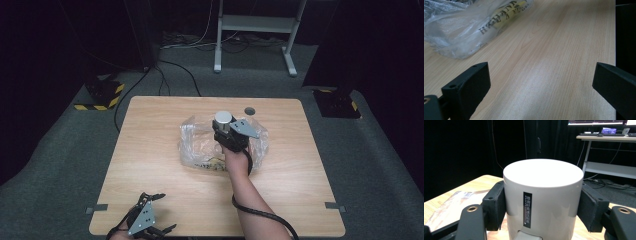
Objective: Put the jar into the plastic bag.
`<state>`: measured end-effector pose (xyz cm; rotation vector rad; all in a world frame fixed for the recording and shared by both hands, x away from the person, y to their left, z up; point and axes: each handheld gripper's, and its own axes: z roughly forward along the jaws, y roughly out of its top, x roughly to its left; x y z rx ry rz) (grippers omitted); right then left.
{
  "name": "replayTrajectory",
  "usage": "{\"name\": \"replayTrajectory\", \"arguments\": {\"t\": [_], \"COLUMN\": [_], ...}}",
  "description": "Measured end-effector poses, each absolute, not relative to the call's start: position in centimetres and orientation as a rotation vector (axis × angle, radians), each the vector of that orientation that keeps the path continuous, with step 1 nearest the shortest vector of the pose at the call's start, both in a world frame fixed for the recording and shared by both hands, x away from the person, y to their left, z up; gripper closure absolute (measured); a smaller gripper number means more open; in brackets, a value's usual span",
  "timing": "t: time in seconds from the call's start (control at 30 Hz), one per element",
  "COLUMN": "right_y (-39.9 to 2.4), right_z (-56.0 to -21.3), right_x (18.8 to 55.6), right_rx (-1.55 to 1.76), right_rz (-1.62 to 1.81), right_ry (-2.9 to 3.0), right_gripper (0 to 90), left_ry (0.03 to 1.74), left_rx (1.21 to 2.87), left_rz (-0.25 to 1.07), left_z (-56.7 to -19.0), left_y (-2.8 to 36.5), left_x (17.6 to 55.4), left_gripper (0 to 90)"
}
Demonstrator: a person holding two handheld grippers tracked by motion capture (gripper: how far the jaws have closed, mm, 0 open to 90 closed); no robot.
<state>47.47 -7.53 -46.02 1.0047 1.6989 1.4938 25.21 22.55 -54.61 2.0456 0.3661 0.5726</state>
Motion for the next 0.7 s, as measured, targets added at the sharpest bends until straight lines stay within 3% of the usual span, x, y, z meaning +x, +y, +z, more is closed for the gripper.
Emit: {"name": "replayTrajectory", "arguments": {"t": [0.7], "right_y": [-7.77], "right_z": [-46.08], "right_x": [47.57], "right_rx": [1.018], "right_rz": [1.476], "right_ry": [1.757], "right_gripper": [32.1], "left_ry": [0.360], "left_rx": [2.051], "left_rz": [0.573], "left_z": [-54.61], "left_y": [22.50], "left_x": [25.23], "left_gripper": [1.9]}}
